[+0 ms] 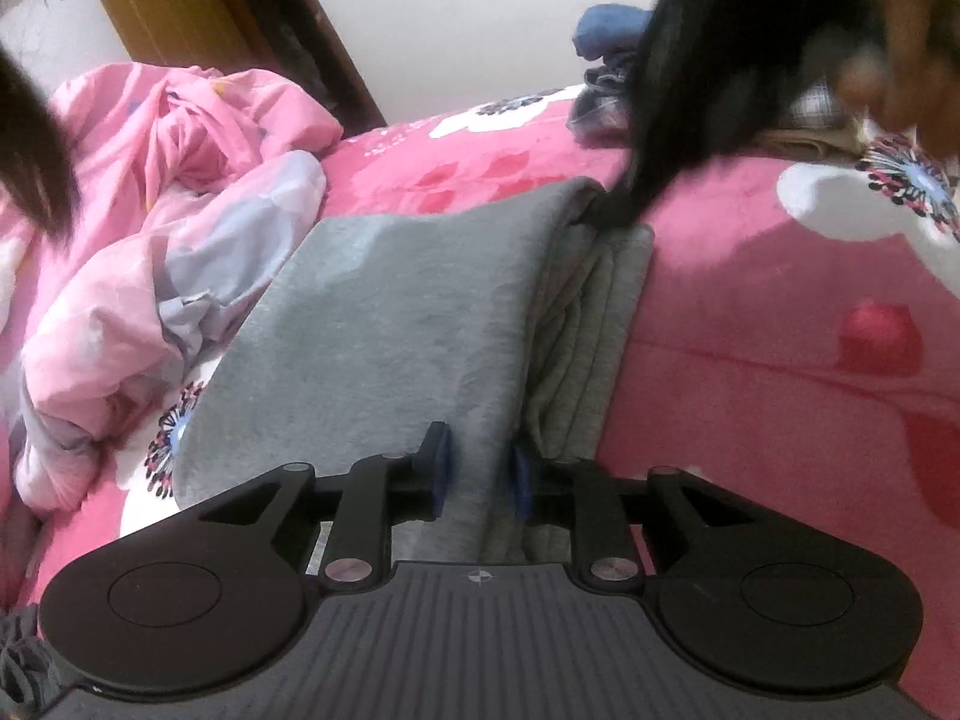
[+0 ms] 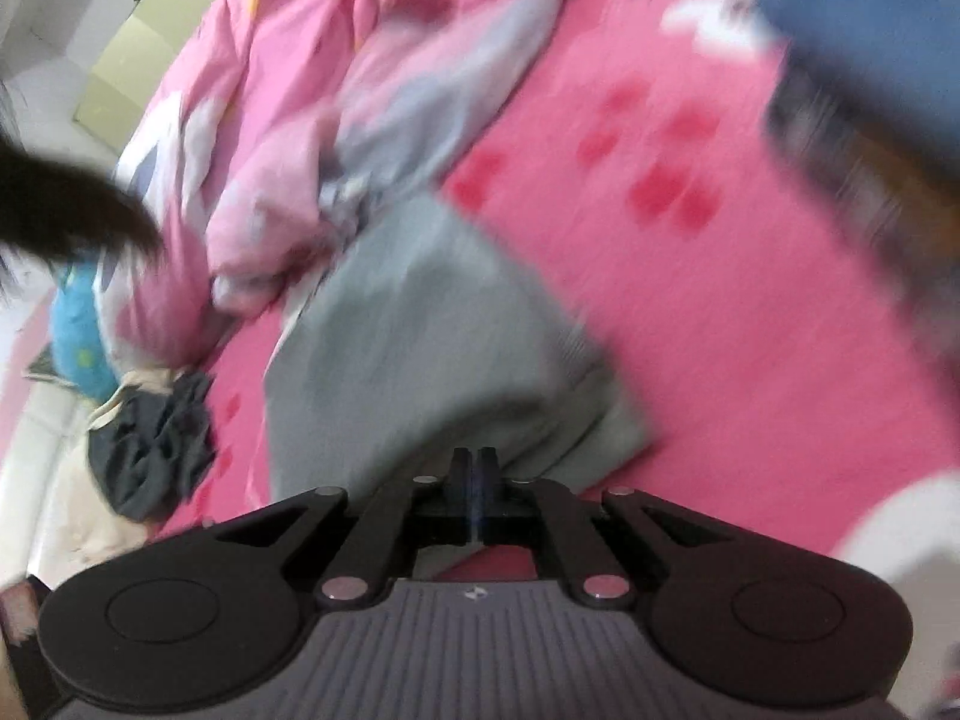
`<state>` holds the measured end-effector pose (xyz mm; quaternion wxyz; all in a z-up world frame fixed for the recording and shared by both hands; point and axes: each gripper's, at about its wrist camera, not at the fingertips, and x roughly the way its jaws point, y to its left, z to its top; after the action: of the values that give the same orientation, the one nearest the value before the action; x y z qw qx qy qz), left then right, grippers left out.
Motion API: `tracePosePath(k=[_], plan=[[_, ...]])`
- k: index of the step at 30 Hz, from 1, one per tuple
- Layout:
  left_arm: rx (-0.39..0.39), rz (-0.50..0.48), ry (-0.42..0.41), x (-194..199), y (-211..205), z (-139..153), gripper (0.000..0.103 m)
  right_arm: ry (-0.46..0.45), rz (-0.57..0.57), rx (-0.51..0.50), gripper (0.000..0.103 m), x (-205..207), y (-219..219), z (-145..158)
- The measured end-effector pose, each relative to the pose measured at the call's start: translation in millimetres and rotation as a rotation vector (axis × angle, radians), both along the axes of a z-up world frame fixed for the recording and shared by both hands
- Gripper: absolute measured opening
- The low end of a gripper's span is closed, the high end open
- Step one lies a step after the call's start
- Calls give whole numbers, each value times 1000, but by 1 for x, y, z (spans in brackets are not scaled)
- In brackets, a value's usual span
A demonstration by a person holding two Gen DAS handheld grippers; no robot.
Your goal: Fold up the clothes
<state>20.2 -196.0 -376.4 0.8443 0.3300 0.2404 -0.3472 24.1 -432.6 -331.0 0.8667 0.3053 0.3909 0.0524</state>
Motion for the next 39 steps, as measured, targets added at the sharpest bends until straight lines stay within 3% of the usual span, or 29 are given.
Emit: tracePosePath(k=[2,6,7,10,11,14,17,19,22,26,29,30,31,33,39], plan=[[-7,10,6,0,0,1,23,-46,21,-90,0,6,-2,25],[-14,21,22,2,-1,3,24,-153,217,-280,0,45,32,46],[-18,24,28,3,0,3,24,-151,263,-330,0,54,42,42],[-35,30,56,5,1,6,25,12,338,-463,0,69,58,-7],[-44,30,75,5,2,8,26,50,336,-467,0,70,57,-20],[-96,60,170,12,7,19,26,79,261,-349,0,71,40,-20],[-219,143,340,27,21,43,26,81,291,-377,0,74,43,-20],[-294,171,384,32,29,60,26,83,311,-392,0,76,44,-19],[-319,228,365,38,26,66,26,84,340,-394,0,75,46,-19],[-213,298,375,45,10,24,27,95,403,-430,0,79,50,-10],[-201,296,315,36,5,17,32,92,431,-423,2,89,49,8],[-204,300,306,34,4,17,32,64,415,-404,6,94,45,18],[-211,310,308,33,5,17,33,38,396,-387,20,100,42,26],[-221,328,309,32,6,17,33,11,365,-374,34,121,37,30],[-203,362,275,26,-5,16,38,-69,301,-319,34,193,27,22]])
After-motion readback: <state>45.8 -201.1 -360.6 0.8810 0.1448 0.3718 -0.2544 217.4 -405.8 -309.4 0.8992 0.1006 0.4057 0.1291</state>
